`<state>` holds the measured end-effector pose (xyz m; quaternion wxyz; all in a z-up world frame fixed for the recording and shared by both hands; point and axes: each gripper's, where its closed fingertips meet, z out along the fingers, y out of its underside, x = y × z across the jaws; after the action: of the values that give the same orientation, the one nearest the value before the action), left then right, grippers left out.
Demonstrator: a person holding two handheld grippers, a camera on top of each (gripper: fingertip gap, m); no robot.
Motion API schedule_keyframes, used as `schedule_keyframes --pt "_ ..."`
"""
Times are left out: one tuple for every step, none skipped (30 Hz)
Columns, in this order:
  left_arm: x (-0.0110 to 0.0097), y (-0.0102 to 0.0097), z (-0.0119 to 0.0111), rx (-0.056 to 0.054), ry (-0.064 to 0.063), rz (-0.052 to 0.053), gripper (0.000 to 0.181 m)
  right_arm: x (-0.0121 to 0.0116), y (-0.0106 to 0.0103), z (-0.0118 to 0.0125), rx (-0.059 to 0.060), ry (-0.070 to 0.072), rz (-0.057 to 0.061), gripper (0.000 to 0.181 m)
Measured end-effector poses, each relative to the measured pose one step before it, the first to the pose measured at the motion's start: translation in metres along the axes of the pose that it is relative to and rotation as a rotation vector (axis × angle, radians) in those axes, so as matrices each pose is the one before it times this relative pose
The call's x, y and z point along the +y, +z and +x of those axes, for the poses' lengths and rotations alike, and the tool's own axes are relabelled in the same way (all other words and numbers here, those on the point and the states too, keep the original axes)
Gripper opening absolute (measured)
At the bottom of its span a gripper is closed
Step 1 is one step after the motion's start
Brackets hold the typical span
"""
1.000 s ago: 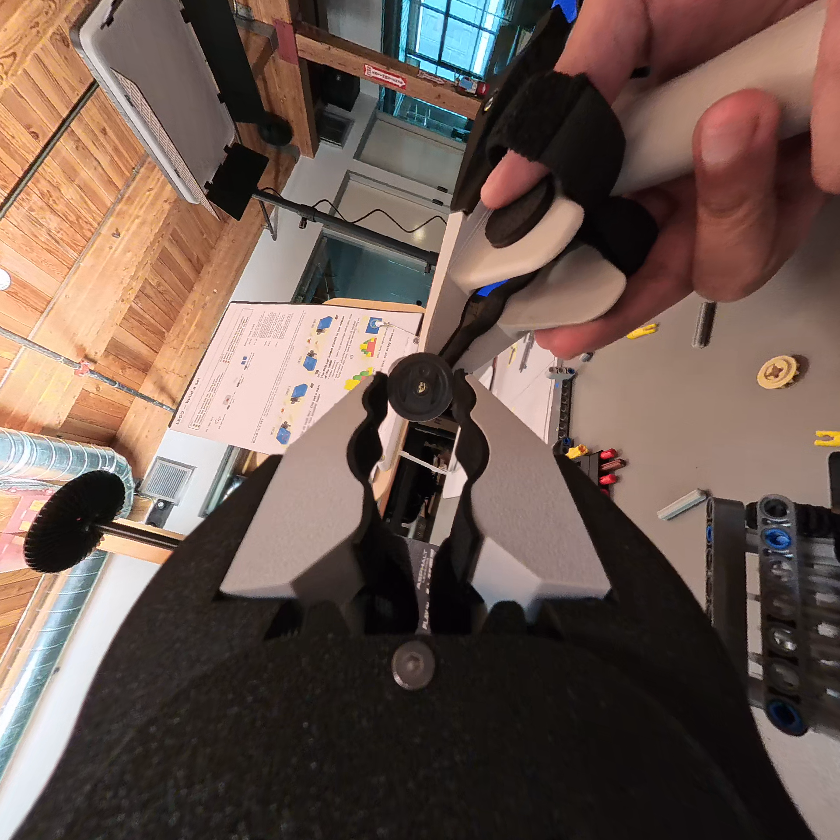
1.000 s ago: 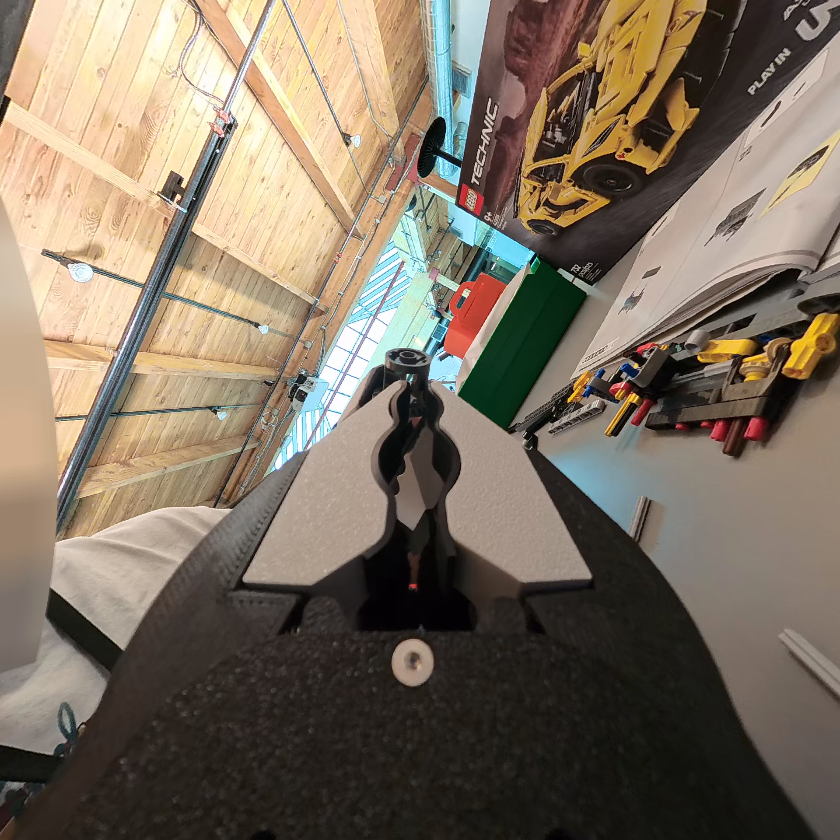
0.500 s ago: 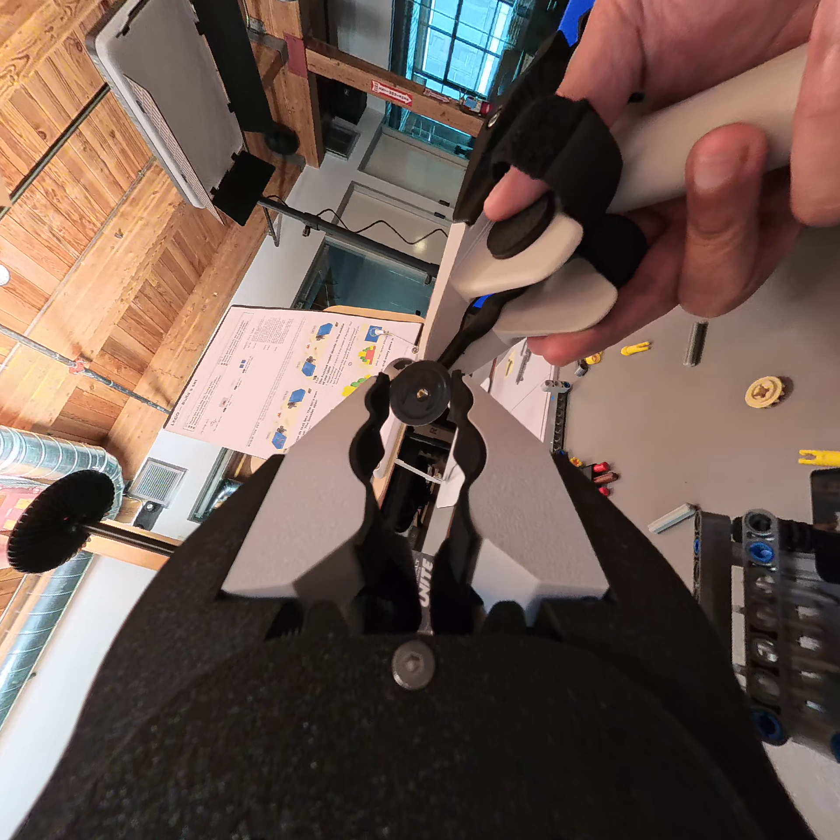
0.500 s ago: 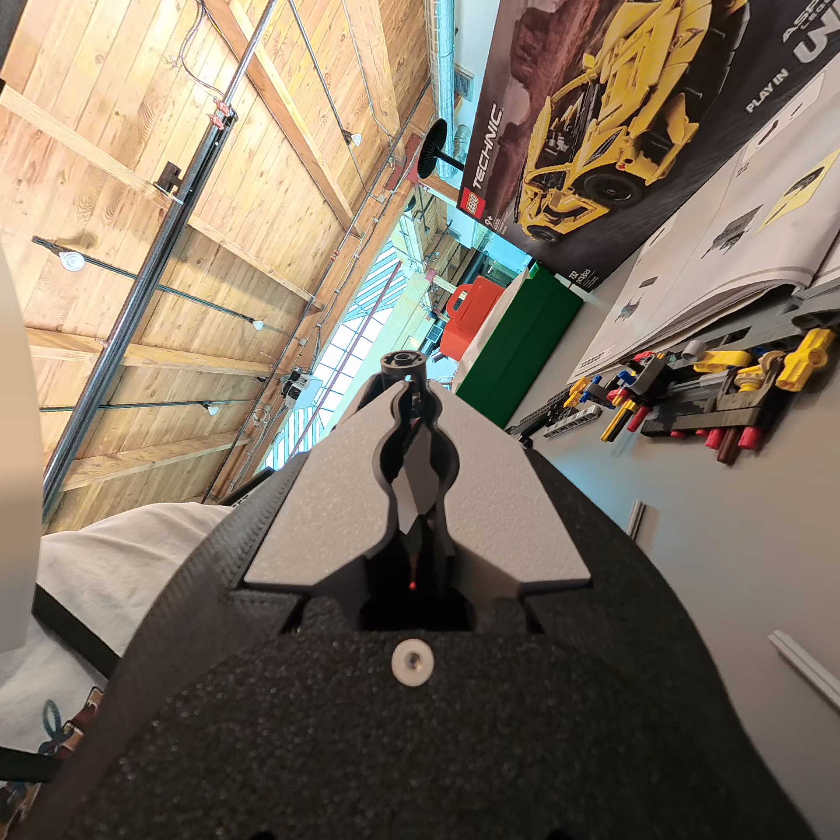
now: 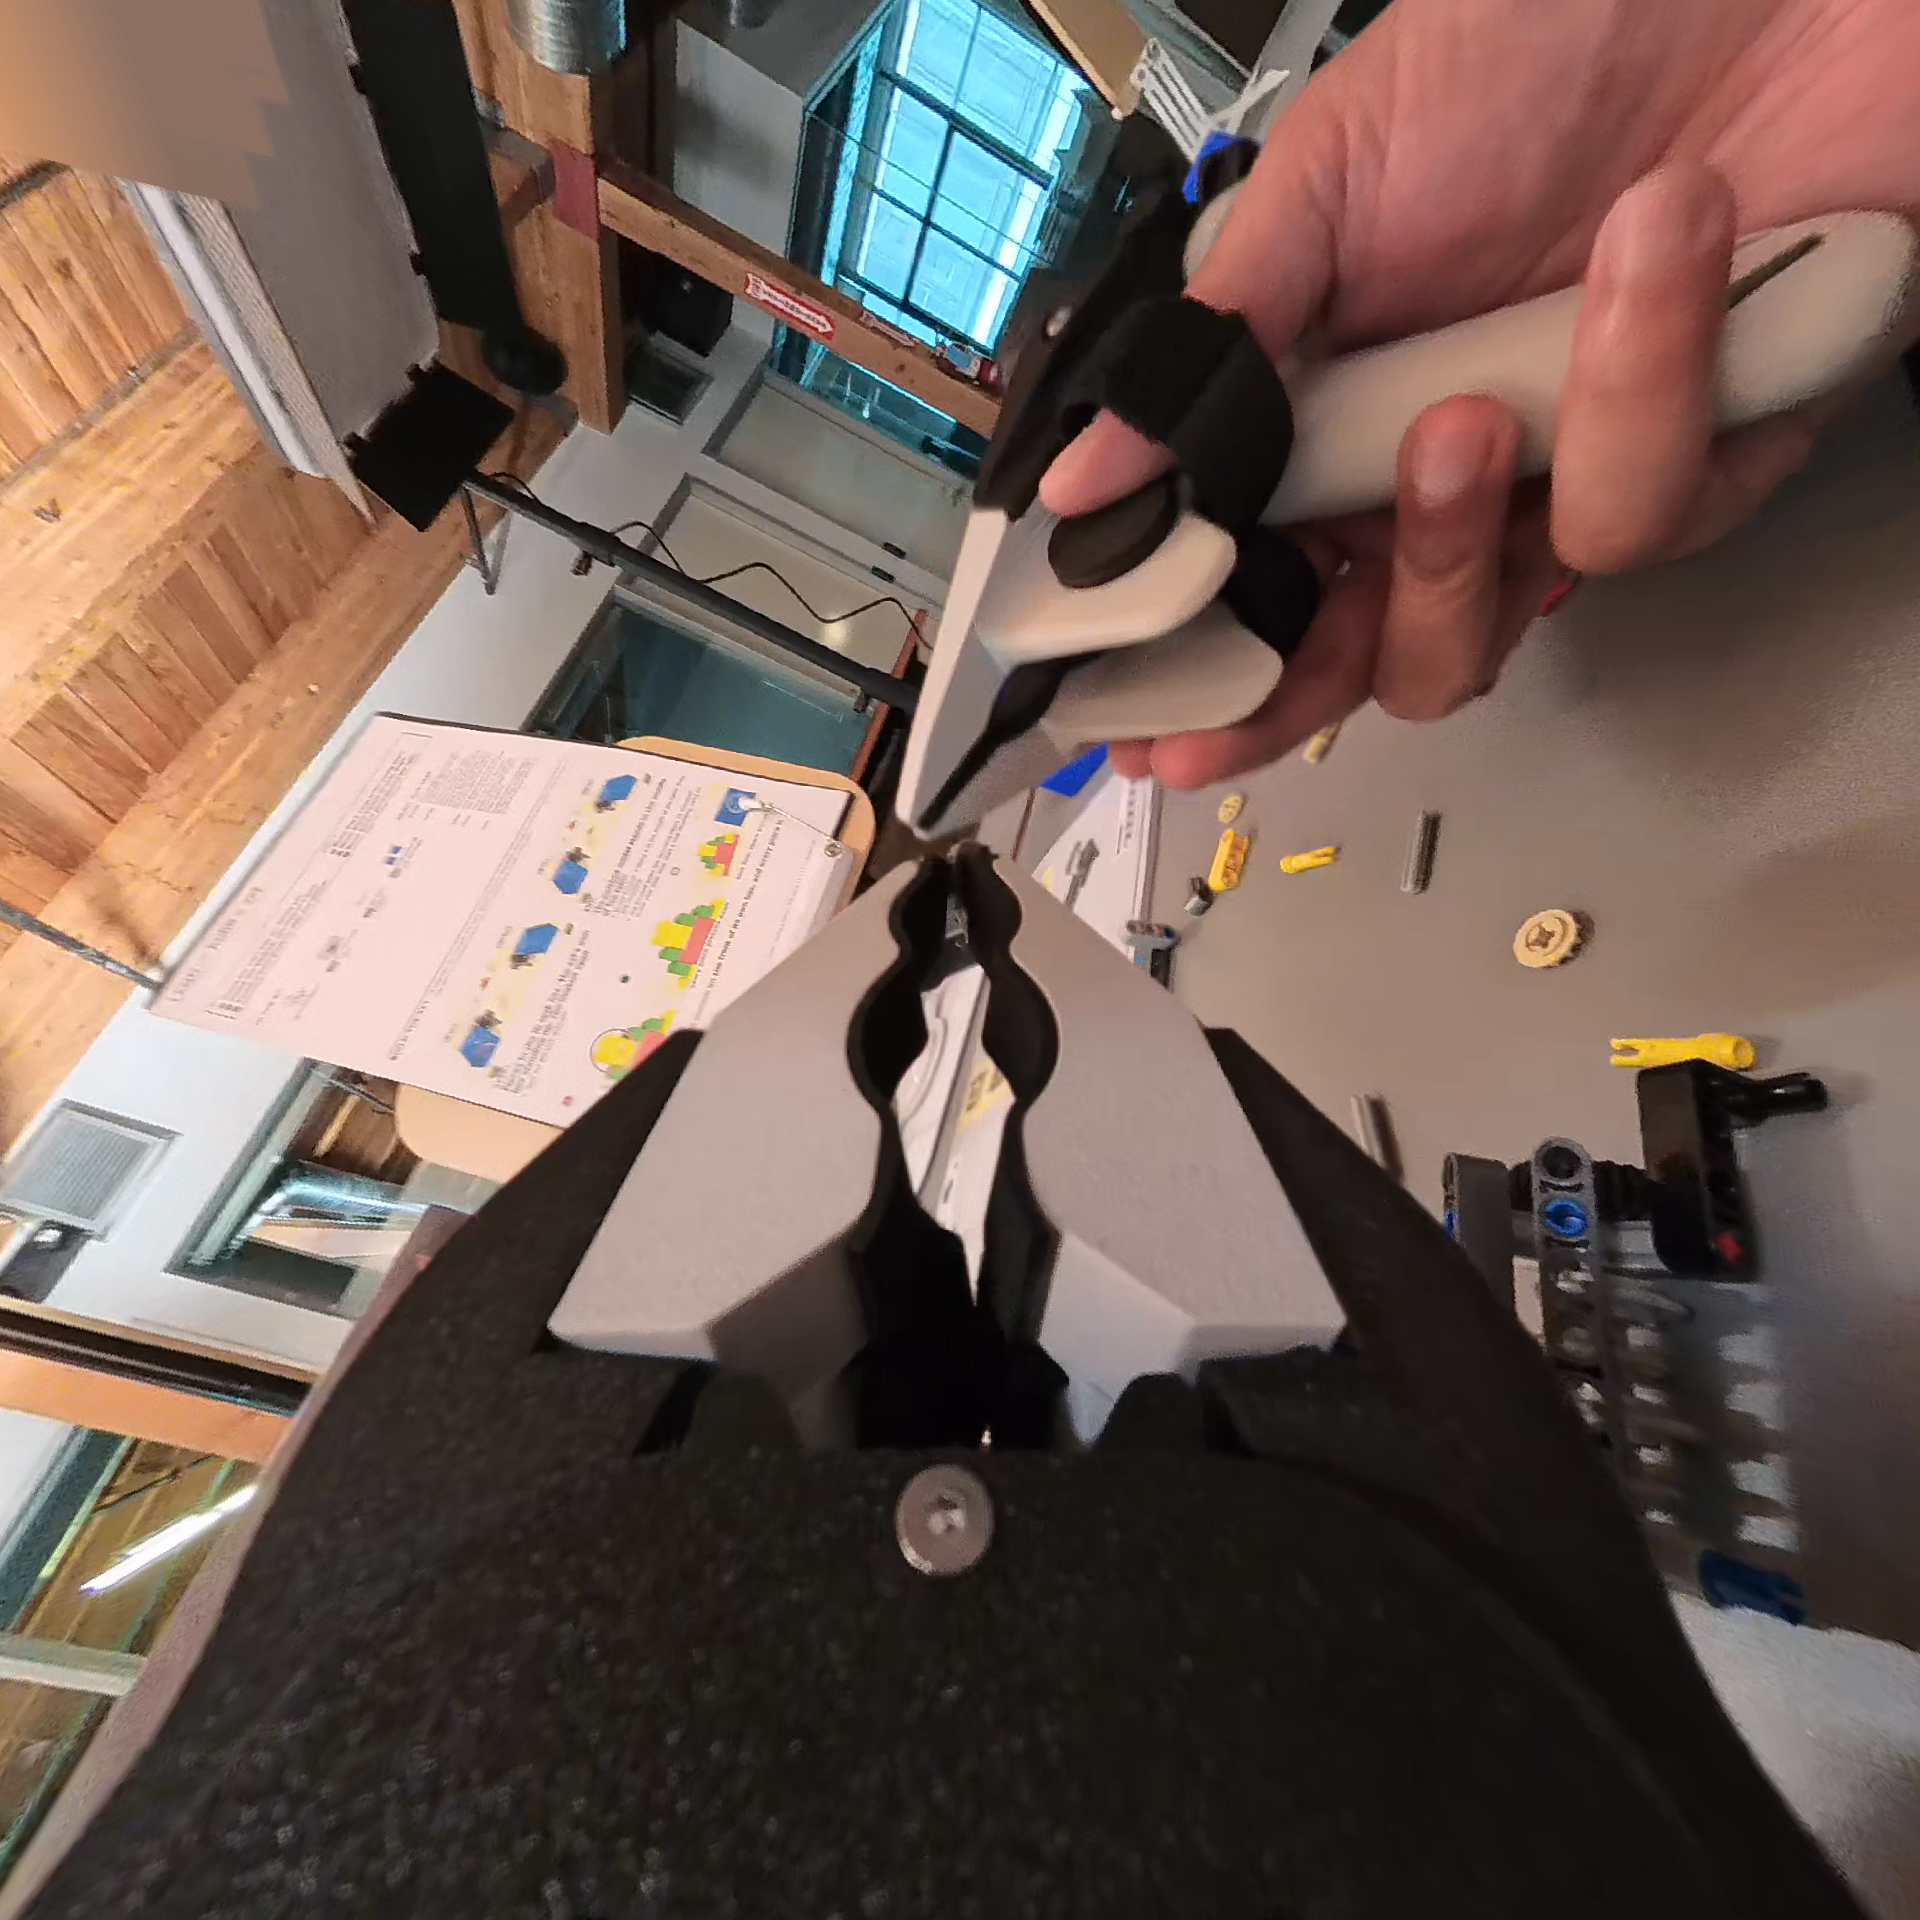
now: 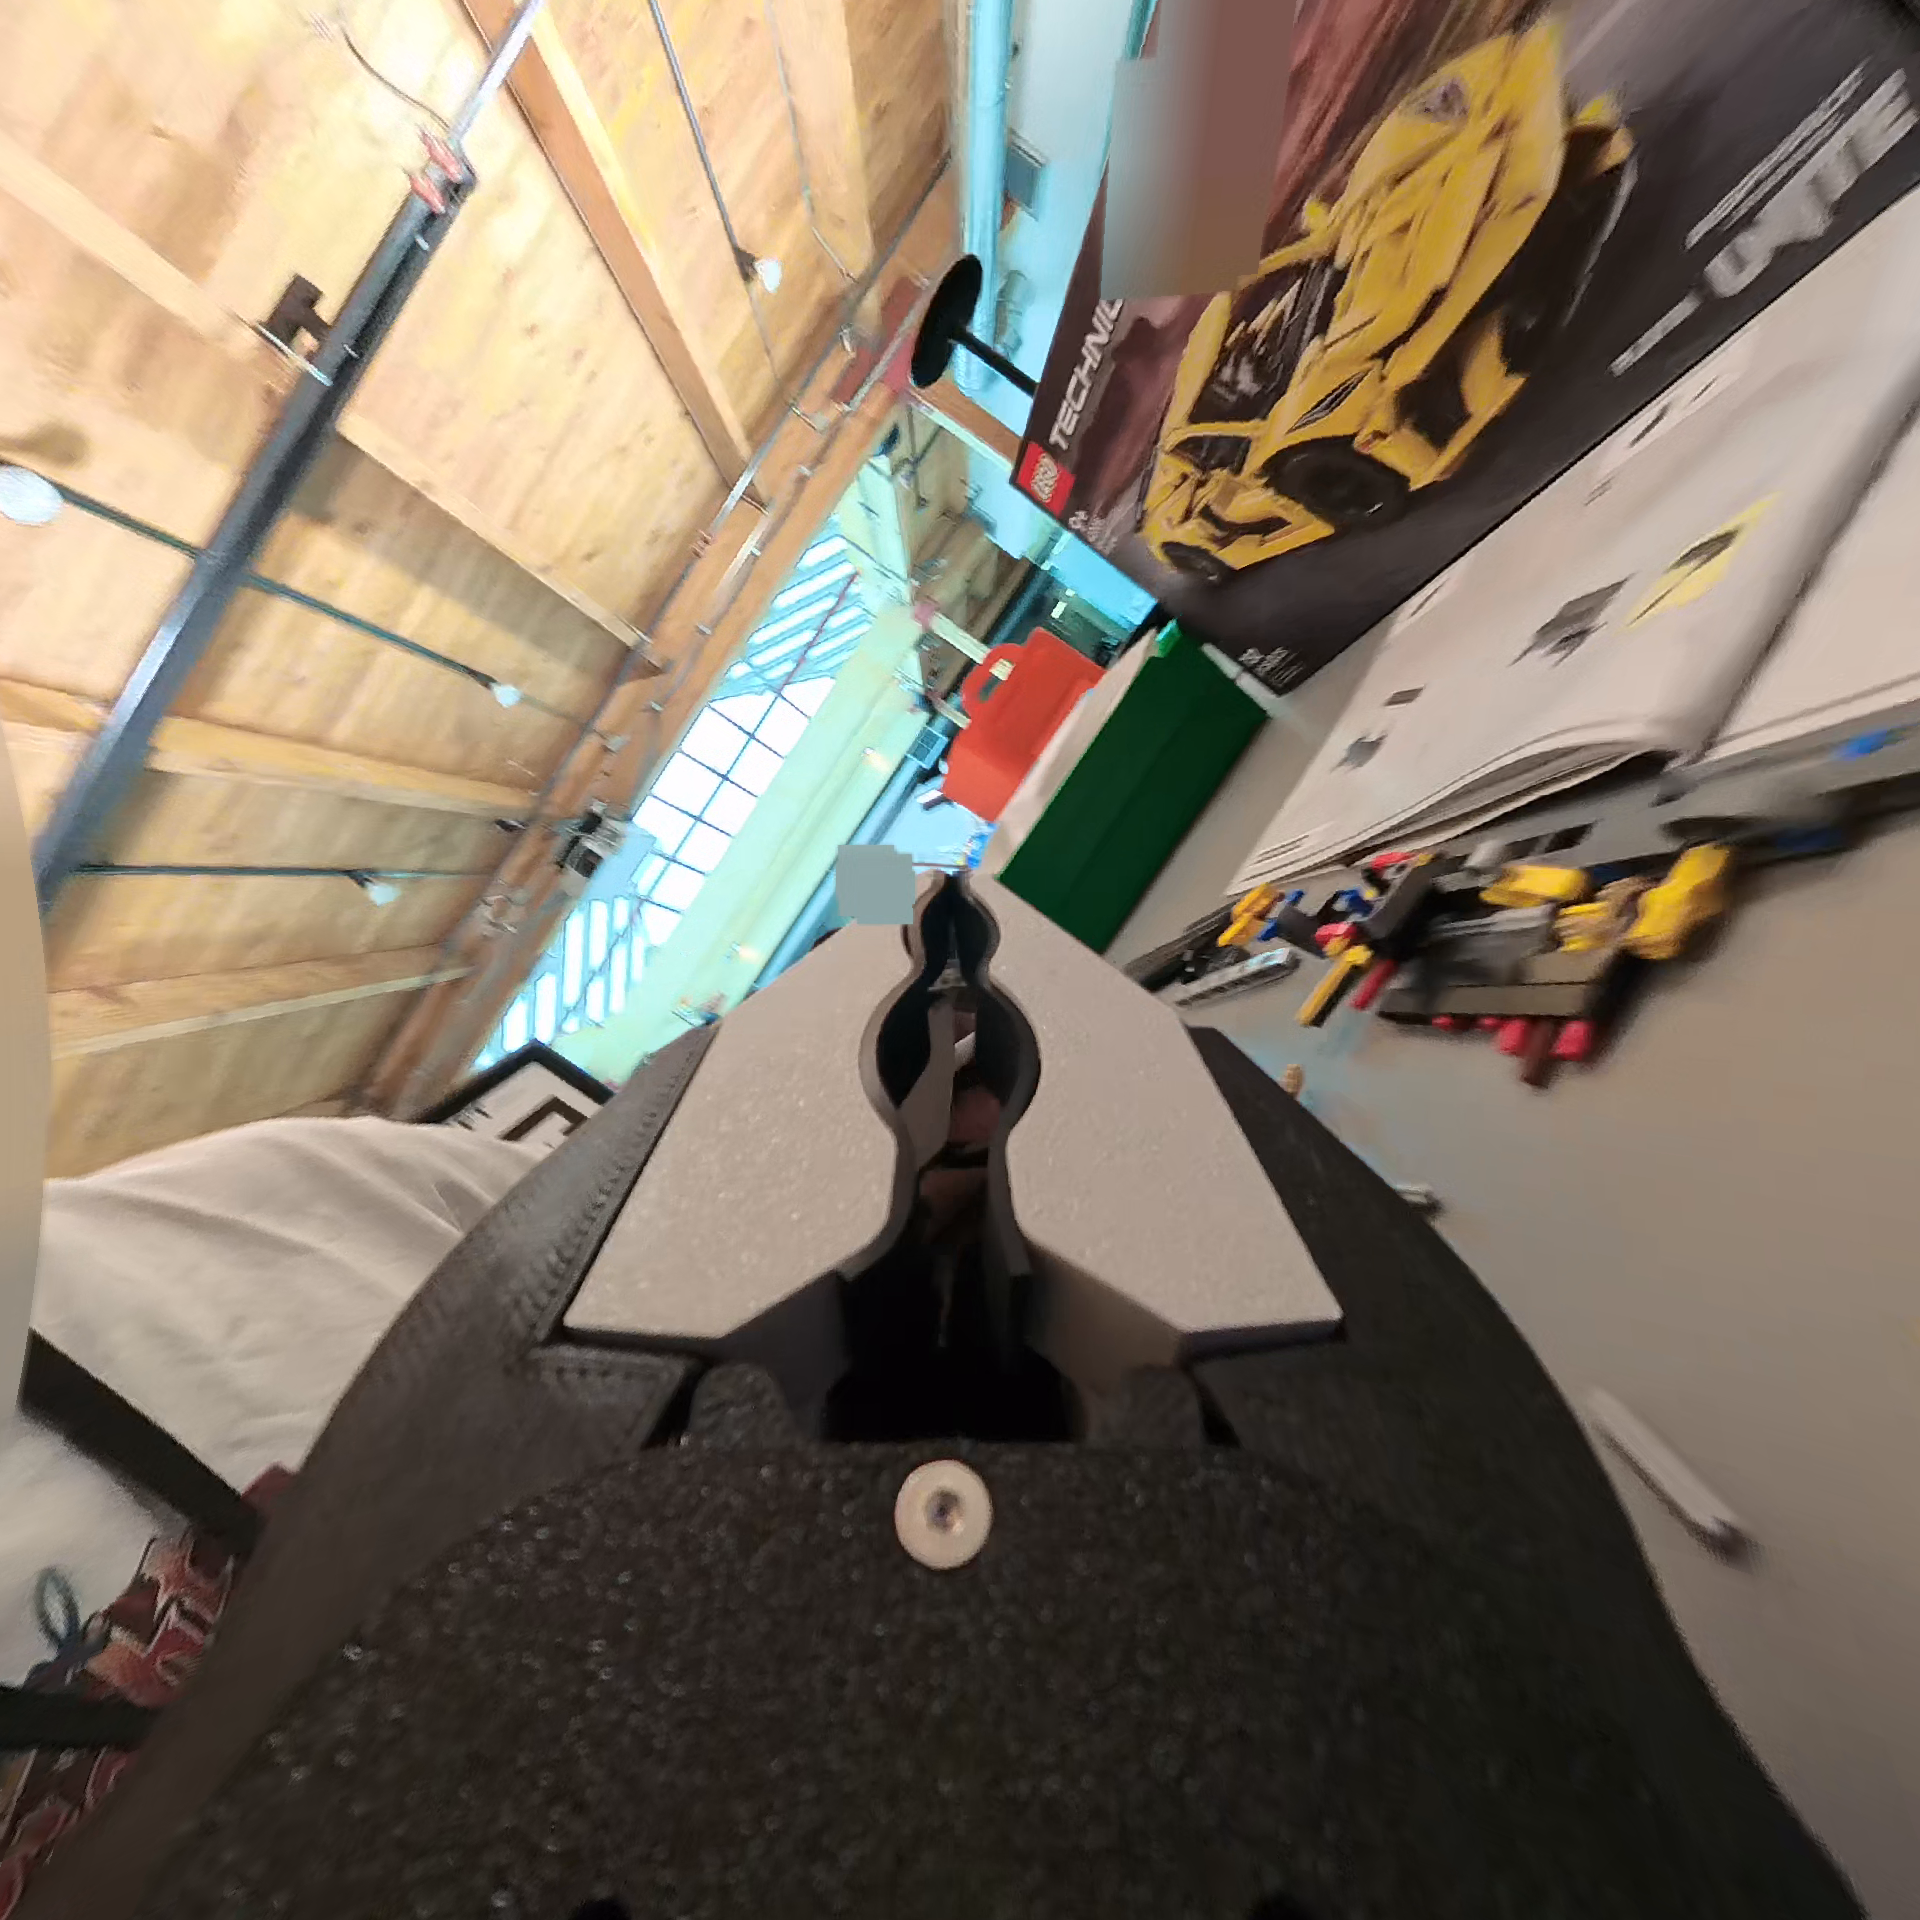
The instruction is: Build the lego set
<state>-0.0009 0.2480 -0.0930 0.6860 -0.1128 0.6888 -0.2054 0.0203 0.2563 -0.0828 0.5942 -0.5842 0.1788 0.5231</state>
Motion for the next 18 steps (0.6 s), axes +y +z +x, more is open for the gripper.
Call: schedule_keyframes --pt "0.00175 -0.00088 0.00143 0.0200 -0.0195 -0.0022 0.002 -0.00382 -0.00546 0.00082 0.0180 -0.0186 -0.0122 0.000" --pt "0.00169 -0.00086 0.00161 0.0235 -0.0249 0.0022 0.003 -0.00618 -0.00746 0.00365 0.0391 -0.0367 0.0008 0.000" --pt "0.00158 -0.00038 0.00082 0.0234 -0.0355 0.0020 0.002 -0.00610 -0.00741 0.00583 0.0519 -0.0542 0.0118 0.000" --pt "0.00200 0.00014 0.00174 0.0367 -0.0520 -0.0012 0.002 -0.00219 -0.00529 0.00624 0.0466 -0.0563 0.0031 0.000" --pt "0.00316 0.00013 0.00149 0.0417 -0.0629 -0.0063 0.002 0.00049 -0.00268 0.00390 0.0259 -0.0276 -0.0005 0.000" --pt "0.00530 -0.00046 -0.00147 0.0323 -0.0564 -0.0105 0.002 -0.00057 -0.00097 -0.00154 -0.0088 -0.0005 0.0122 0.000" --pt "0.00879 -0.00119 -0.00074 0.0548 -0.0645 -0.0219 0.002 -0.00100 -0.00043 -0.00329 -0.0196 0.0011 0.0143 0.000" --pt "0.01096 -0.00309 -0.00286 0.0558 -0.0944 -0.0367 0.002 -0.00056 -0.00013 -0.00136 -0.0069 -0.0047 0.0087 0.000" --pt "0.00792 -0.00691 -0.01246 -0.0072 -0.0853 -0.0234 0.003 -0.00072 -0.00020 0.00016 0.0003 -0.0068 0.0058 0.000" --pt "0.00212 -0.00944 -0.01317 -0.0171 -0.0595 0.0056 0.002 -0.00114 -0.00038 -0.00048 -0.0055 -0.0030 0.0061 0.000" --pt "0.00060 -0.00874 -0.00407 0.0369 -0.0665 0.0033 0.002 -0.00145 -0.00046 -0.00060 -0.0084 0.0039 0.0063 0.000" --pt "0.00420 -0.00618 0.00334 0.0714 -0.0829 -0.0246 0.002 -0.00070 -0.00043 0.00056 -0.0035 0.0085 0.0027 0.000" --pt "0.00713 -0.00369 0.00338 0.0512 -0.0758 -0.0358 0.002 0.00012 -0.00014 0.00230 0.0052 0.0106 -0.0009 0.000" --pt "0.00879 -0.00170 0.00340 0.0304 -0.0497 -0.0301 0.003 -0.00013 -0.00007 0.00299 0.0095 0.0111 0.0006 0.000" --pt "0.01162 -0.00048 0.00369 0.0210 -0.0262 -0.0436 0.002 -0.00050 -0.00023 0.00220 0.0049 0.0115 0.0023 0.000" --pt "0.01159 -0.00044 -0.00419 -0.0426 -0.0001 -0.0479 0.003 -0.00089 -0.00043 0.00034 -0.0041 0.0099 0.0036 0.000" --pt "0.01007 -0.00063 -0.00506 -0.0592 0.0187 -0.0399 0.002 -0.00086 -0.00051 -0.00118 -0.0086 0.0027 0.0048 0.000" --pt "0.01019 0.00081 0.00226 -0.0164 0.0159 -0.0449 0.002 -0.00032 -0.00038 -0.00103 -0.0023 -0.0056 0.0027 0.000"
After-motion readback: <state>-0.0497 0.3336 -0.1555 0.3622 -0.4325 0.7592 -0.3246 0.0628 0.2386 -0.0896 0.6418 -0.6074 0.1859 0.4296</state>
